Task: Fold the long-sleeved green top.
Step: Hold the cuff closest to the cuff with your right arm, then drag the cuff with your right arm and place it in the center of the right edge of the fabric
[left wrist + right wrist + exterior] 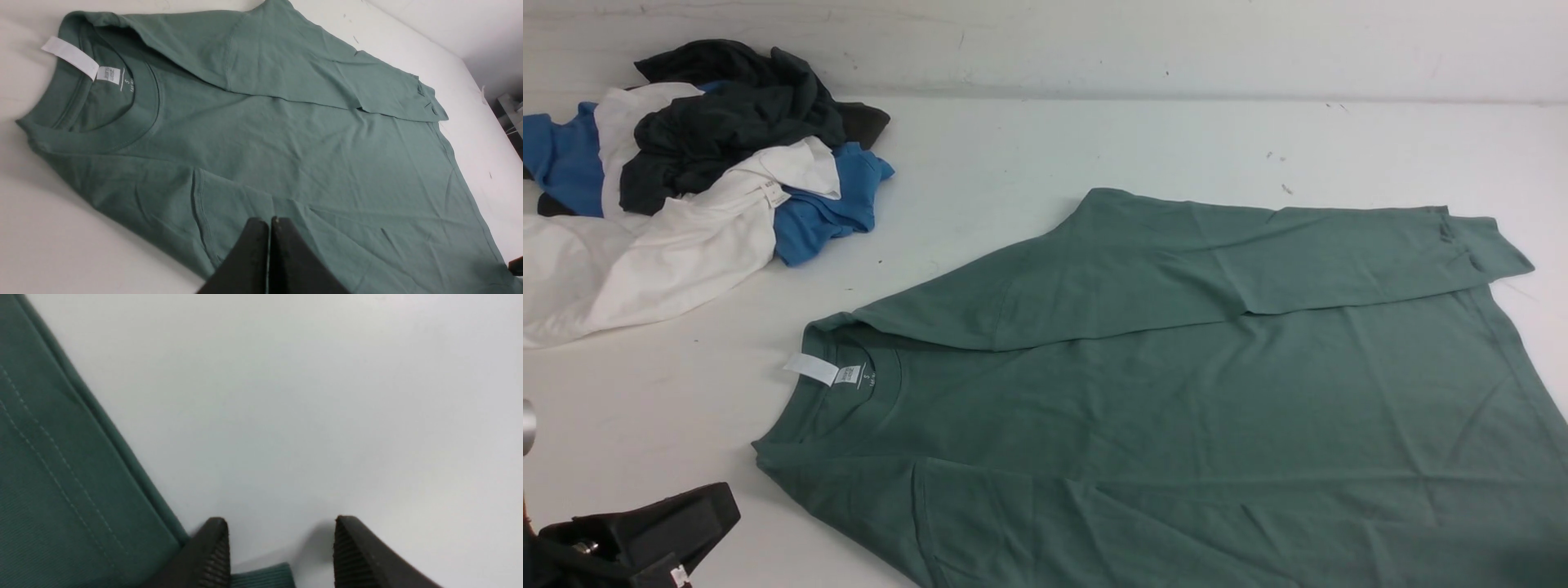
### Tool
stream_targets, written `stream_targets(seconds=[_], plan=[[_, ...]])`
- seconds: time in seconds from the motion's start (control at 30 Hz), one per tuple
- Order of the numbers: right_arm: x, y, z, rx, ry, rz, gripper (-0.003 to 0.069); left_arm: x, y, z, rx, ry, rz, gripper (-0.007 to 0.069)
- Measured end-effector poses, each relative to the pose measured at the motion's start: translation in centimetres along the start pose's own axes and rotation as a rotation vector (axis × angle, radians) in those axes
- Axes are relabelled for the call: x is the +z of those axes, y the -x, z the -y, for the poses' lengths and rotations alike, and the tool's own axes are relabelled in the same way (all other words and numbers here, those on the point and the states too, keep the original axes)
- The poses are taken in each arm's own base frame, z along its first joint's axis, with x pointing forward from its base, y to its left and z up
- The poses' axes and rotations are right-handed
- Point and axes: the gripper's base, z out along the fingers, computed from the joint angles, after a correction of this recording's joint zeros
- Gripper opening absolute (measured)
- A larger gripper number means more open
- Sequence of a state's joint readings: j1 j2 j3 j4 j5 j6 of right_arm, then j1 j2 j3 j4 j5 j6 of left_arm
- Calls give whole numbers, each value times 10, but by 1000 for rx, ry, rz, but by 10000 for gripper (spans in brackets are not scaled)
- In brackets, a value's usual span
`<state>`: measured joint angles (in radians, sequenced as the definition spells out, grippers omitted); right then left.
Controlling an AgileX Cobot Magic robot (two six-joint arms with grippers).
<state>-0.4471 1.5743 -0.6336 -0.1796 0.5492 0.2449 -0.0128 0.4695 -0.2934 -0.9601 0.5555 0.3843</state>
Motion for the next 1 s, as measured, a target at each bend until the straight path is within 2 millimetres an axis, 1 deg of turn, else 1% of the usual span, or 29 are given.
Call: stream_targets(seconds=[0.03,0.17,0.2,0.23,0.27,0.33,0.5,0.53,0.57,0.63,0.67,0.7,0.77,0.83,0.9,1.0], plan=[[0,0,0,1,0,0,307,0,0,0,0,0,0,-4],[0,1,0,1,5,4,138,0,0,0,0,0,0,-4],[0,1,0,1,5,3,130,0,0,0,0,0,0,-4],[0,2,0,-3,1,-1,76,0,0,0,0,0,0,-4],[-1,2,0,-3,-1,-7,43,0,0,0,0,0,0,-4],[-3,2,1,-5,-8,-24,6,0,0,0,0,0,0,-4],[-17,5,2,1,-12,9,-8,0,0,0,0,1,2,-4],[-25,5,3,6,-12,31,-8,0,0,0,0,2,4,-4],[-27,5,3,6,-12,37,-8,0,0,0,0,2,5,-4],[-40,6,4,13,-9,83,-8,0,1,0,0,3,8,-4],[-44,6,5,15,-7,98,-8,0,1,0,0,3,8,-4],[-44,6,5,15,-7,98,-8,0,1,0,0,3,8,-4],[-56,6,6,26,-2,138,-8,0,1,0,2,3,9,-4],[-61,7,6,31,0,151,-8,0,1,0,2,4,11,-4],[-78,15,6,45,7,184,-8,0,1,-1,2,6,15,-4],[-108,34,0,20,15,242,-8,0,2,-1,2,10,25,-4]])
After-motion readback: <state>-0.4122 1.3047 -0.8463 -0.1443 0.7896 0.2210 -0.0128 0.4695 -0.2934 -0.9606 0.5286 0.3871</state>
